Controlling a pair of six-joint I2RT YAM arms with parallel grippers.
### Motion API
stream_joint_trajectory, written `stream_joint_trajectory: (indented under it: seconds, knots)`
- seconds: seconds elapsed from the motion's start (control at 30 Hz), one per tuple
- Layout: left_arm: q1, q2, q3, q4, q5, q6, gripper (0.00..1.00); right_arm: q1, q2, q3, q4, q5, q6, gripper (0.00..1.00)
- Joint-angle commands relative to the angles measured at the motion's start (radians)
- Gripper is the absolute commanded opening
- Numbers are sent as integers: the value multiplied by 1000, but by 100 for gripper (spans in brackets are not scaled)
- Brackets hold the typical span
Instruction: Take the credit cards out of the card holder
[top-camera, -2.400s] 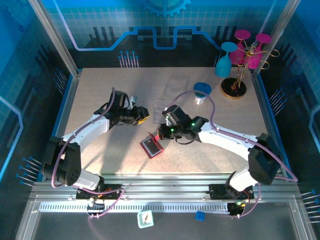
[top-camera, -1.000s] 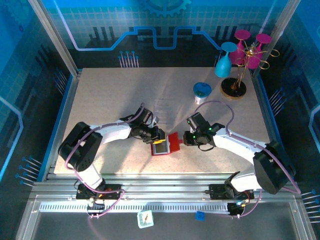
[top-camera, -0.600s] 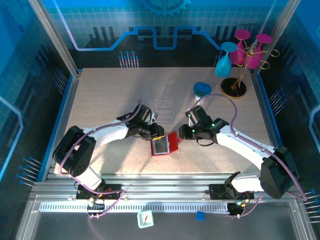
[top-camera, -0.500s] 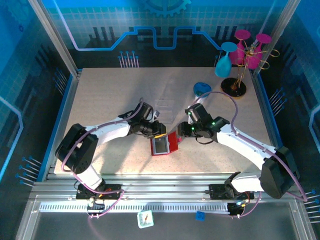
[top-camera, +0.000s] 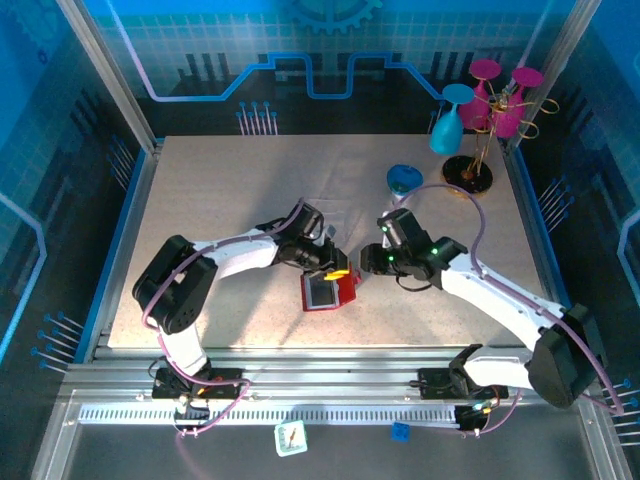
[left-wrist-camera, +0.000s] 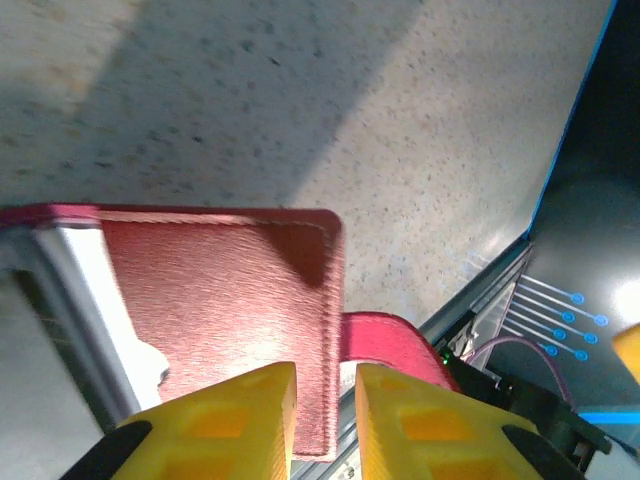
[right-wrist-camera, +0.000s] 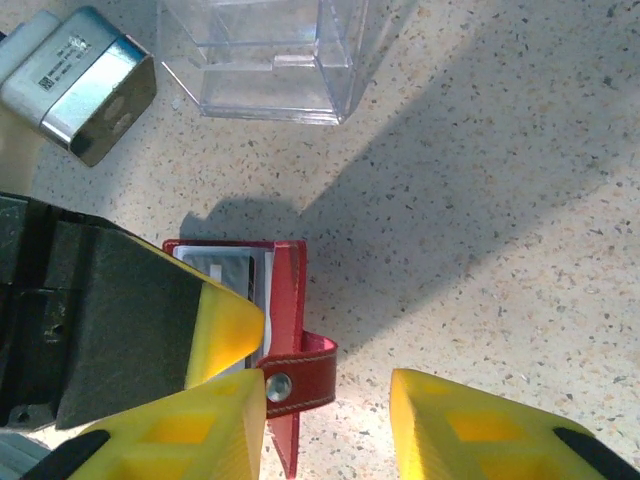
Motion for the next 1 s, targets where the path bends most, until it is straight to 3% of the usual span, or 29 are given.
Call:
stream_joint_trajectory:
  seconds: [0.0,0.23,0.6,0.97]
  knots:
    - [-45,6,-15,35,-14,-6,24,-8,-20,-83,114,-25,-37,38]
    - [-85,-9,-81,108,-136,-12,24,-19,-17,-94,134,-112,-112,38]
    - [-123,11,-195,303,-120,-105,20,-16,-49,-70,131,-177,-17,38]
    - [-136,-3,-253,318,-131,-104,17,-22,90,-4,104,-287,-9,33]
